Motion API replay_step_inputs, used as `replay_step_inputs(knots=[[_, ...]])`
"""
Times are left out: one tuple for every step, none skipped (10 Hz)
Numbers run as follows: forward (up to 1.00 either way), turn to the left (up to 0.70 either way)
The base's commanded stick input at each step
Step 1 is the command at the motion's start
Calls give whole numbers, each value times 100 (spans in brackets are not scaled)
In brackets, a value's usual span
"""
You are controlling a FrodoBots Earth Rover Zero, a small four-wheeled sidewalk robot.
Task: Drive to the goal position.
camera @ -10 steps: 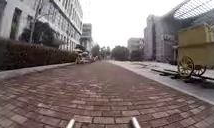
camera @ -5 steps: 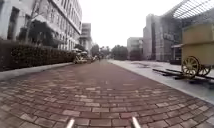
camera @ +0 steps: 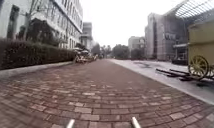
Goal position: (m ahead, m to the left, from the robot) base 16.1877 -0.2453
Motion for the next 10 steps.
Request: replay_step_inputs(knots=[[70, -2], [70, -8], [70, -7], [70, -4], [70, -1], [70, 0], [70, -3], [70, -7], [70, -12], [70, -10]])
